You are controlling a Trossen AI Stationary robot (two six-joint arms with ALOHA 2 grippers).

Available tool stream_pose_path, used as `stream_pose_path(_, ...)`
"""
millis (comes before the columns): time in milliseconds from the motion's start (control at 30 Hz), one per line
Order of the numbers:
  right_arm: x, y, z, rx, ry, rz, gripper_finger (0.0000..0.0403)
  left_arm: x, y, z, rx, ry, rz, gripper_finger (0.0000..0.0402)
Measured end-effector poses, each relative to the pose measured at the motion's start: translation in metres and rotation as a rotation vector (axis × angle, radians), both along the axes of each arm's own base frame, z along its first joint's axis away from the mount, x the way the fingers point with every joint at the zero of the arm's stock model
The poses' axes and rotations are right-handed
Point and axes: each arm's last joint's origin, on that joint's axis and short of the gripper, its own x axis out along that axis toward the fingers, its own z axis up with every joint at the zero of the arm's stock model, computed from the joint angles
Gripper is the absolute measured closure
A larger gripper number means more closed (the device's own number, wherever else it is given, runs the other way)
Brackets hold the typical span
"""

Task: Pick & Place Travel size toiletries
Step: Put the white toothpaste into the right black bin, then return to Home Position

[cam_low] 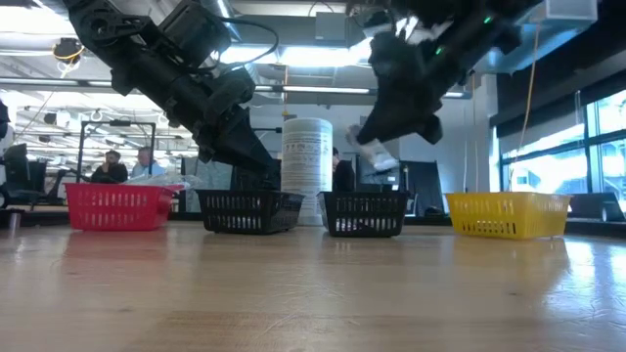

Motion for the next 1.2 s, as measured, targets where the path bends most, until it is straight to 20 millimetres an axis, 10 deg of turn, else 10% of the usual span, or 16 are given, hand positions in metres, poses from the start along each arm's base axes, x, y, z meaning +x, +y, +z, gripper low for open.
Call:
stream_pose_path(400, 0.004, -0.051, -0.021, -0.053, 0.090, -0.119, 0.0327, 0.000, 0.000, 0.000, 0.001, 0.000, 0.000, 0.0272)
stream_pose_path(933, 0.004, -0.055, -0.025, -0.127, 0.130, -0.037, 0.0227, -0.001, 0.000, 0.002, 0.016, -0.005, -0.009, 0.0272)
stream_pose_path(1200, -0.008, -0.050, 0.000, -0.150, 0.092, 0.128, 0.0246, -0.011, -0.002, 0.025, 0.097, -0.054, -0.053, 0.0288)
